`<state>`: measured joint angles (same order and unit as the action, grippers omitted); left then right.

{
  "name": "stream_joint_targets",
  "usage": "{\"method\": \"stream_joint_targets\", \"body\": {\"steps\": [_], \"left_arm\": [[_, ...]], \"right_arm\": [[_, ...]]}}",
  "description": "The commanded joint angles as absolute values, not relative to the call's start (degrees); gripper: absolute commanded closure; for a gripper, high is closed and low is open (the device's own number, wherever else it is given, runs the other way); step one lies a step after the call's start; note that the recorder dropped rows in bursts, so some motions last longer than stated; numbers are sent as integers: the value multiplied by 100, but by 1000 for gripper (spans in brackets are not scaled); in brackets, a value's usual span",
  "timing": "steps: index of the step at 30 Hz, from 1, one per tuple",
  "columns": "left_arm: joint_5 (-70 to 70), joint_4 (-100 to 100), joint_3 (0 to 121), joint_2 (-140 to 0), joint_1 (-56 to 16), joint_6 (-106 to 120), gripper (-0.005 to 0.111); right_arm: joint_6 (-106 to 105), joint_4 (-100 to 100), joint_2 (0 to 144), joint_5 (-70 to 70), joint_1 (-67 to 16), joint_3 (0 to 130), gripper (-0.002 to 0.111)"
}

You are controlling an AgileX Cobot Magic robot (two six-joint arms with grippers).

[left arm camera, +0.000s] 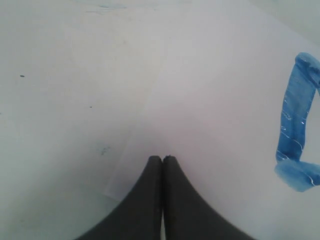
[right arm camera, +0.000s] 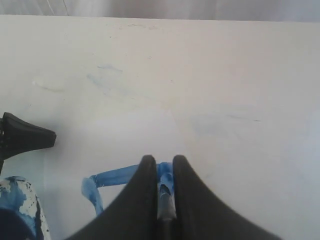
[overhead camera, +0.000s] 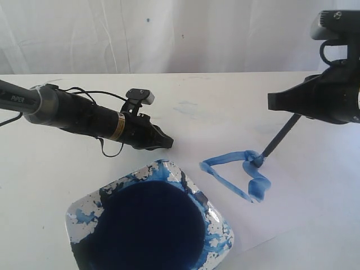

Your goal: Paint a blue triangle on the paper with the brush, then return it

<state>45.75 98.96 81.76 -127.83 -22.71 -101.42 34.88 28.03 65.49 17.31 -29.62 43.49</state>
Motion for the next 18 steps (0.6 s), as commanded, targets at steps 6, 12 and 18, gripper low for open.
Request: {"method": "stream_joint_targets", "body": {"steps": [6,12,18], "left_arm": [[4489,9995,8205,-12755,-2307,-10156,107],[4489,9995,8205,-12755,-2307,-10156,107],[4489,9995,8205,-12755,-2307,-10156,107]], "right_arm": [[3312,2508,6414,2113,-3156,4390,108],[3312,2473,6414,2225,-3297,4390,108],[3231,2246,6414,2373,-3375,4390,108]]}}
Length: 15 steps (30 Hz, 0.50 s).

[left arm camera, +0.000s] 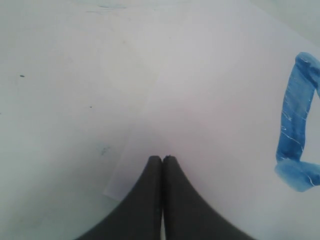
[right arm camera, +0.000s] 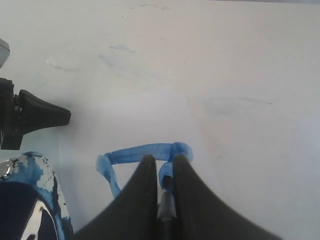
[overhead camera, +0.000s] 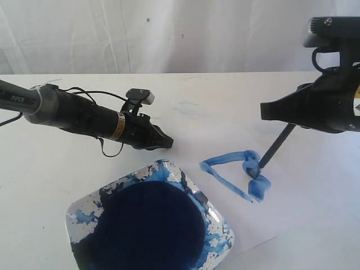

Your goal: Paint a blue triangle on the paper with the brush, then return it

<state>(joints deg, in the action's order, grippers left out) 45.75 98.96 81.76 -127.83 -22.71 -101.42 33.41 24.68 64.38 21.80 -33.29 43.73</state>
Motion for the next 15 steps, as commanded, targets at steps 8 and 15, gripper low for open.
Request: {"method": "stream_joint_targets", "body": {"steps": [8,15], "left_arm": [[4489,9995,8205,-12755,-2307,-10156,107],[4489,9995,8205,-12755,-2307,-10156,107]], "right_arm": [[3109,1999,6248,2610,-3490,4390,108],[2971,1807,5933,2923,-3490,4390,108]]}}
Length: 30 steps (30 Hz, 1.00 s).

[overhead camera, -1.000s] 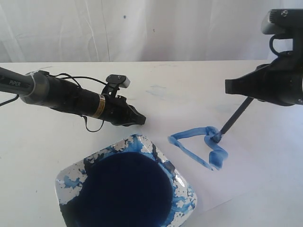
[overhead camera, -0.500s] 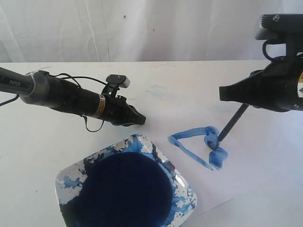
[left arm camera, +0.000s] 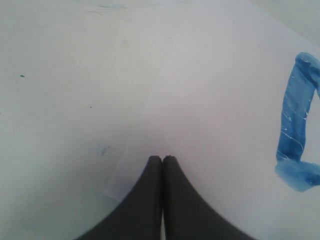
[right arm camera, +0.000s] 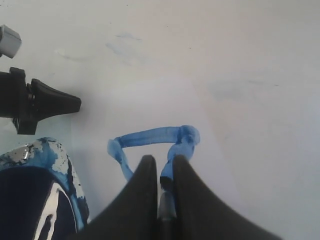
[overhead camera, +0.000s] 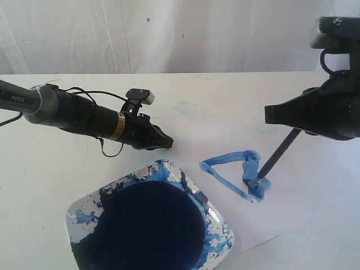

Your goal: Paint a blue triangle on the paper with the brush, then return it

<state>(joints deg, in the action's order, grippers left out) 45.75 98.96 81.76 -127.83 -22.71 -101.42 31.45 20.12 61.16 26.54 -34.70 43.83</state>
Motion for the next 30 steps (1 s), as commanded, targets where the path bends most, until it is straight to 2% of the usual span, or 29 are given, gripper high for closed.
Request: {"method": "stream_joint_targets", "body": {"steps": [1,18,30], "left_arm": [[4489,9995,8205,-12755,-2307,-10156,107],[4489,9995,8205,-12755,-2307,-10156,107],[4489,9995,8205,-12755,-2307,-10156,107]], "right_arm": [[2898,1734,5882,2958,-3490,4390,108],[2529,1268,5482,3438,-3490,4390,108],[2851,2619,5234,2505,-3490,4390,108]]}}
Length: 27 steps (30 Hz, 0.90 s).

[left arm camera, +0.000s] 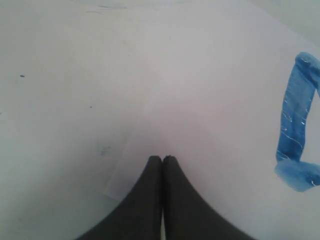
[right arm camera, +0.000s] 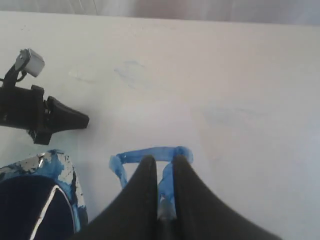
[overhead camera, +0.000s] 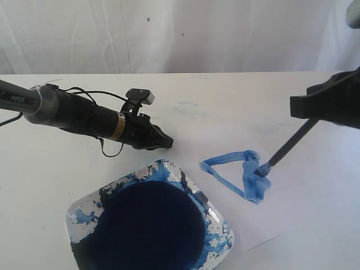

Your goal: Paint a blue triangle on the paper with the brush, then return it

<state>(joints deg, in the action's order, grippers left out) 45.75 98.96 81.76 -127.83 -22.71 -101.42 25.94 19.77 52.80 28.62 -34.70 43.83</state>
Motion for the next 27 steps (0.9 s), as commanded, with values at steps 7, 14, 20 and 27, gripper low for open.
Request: {"method": "stream_joint_targets", "body": {"steps": [7,14,20,27], "left_arm": [[4489,9995,8205,-12755,-2307,-10156,107],[4489,9995,8205,-12755,-2307,-10156,107],[4489,9995,8205,-12755,-2307,-10156,107],[4489,9995,8205,-12755,-2307,-10156,107]], "right_arm": [[3515,3656,5500,2323,-3479,4390,108],[3925,3926,6136,1833,-3416,4430,108],[3925,3925,6615,1612,-3323,4574,108],[3925,3754,6995,1592,-3300,4670,108]]}}
